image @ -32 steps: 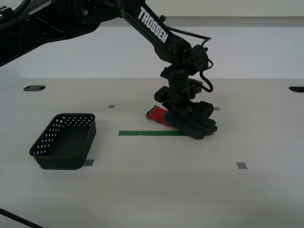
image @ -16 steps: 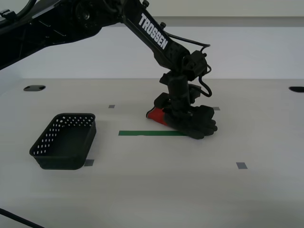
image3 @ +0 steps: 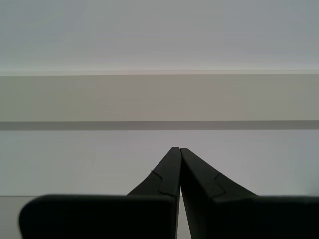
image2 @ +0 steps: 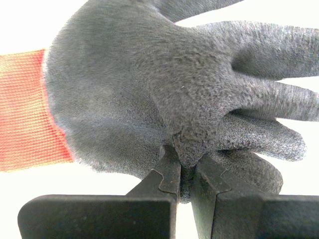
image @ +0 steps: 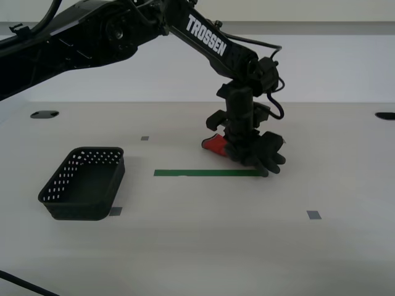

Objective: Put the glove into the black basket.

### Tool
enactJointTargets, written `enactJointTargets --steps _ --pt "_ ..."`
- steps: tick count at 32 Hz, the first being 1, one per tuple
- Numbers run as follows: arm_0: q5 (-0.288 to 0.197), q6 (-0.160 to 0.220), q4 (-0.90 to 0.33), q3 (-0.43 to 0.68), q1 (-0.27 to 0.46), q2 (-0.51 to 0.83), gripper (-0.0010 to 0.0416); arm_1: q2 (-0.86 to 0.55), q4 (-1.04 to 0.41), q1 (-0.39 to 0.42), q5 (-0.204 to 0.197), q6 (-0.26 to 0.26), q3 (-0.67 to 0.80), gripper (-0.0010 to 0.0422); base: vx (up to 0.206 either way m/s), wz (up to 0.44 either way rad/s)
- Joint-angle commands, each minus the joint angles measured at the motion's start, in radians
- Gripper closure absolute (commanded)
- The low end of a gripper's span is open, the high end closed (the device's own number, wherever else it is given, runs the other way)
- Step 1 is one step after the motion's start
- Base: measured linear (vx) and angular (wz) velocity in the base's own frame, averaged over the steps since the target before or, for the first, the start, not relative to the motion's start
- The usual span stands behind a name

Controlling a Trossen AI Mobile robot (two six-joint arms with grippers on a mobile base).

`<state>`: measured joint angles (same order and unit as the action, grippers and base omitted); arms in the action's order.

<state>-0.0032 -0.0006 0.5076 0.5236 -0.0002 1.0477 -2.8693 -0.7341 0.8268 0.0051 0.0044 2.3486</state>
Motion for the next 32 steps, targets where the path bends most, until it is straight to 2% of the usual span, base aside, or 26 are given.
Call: enactJointTargets --steps 1,8,11,20,25,26,27,28,29,31,32 --pt "0.000 0.000 0.000 0.001 0.000 0.000 0.0405 0.054 -0.025 0.000 0.006 0.042 0.000 0.0414 0.000 0.000" --pt "0.000 0.000 -0.014 0.001 0.000 0.000 0.0405 0.176 -0.110 -0.003 0.010 0.114 0.000 0.0414 0.000 0.000" --pt "0.000 0.000 -0.019 0.001 0.000 0.000 0.0405 0.226 -0.220 -0.005 0.012 0.169 -0.002 0.0414 0.000 0.000" --pt "0.000 0.000 -0.022 0.001 0.000 0.000 0.0405 0.338 -0.308 -0.051 0.014 0.216 -0.077 0.0414 0.000 0.000" --pt "0.000 0.000 -0.024 0.001 0.000 0.000 0.0405 0.466 -0.273 -0.128 0.017 0.216 -0.250 0.0414 0.000 0.000" --pt "0.000 0.000 -0.022 0.001 0.000 0.000 0.0405 0.519 -0.245 -0.151 0.018 0.215 -0.321 0.0414 0.000 0.000" --pt "0.000 0.000 -0.023 0.001 0.000 0.000 0.0405 0.612 -0.177 -0.190 0.019 0.203 -0.458 0.0414 0.000 0.000" --pt "0.000 0.000 -0.022 0.001 0.000 0.000 0.0405 0.638 -0.157 -0.203 0.022 0.198 -0.497 0.0414 0.000 0.000" --pt "0.002 0.000 -0.022 0.001 0.000 0.000 0.0405 0.718 -0.108 -0.235 0.026 0.185 -0.610 0.0414 0.000 0.000" --pt "0.000 0.000 -0.027 0.001 0.000 0.000 0.0405 0.792 -0.068 -0.275 0.031 0.169 -0.722 0.0414 0.000 0.000" --pt "0.000 0.000 -0.022 0.001 0.000 0.000 0.0405 0.874 -0.049 -0.318 0.033 0.160 -0.822 0.0414 0.000 0.000"
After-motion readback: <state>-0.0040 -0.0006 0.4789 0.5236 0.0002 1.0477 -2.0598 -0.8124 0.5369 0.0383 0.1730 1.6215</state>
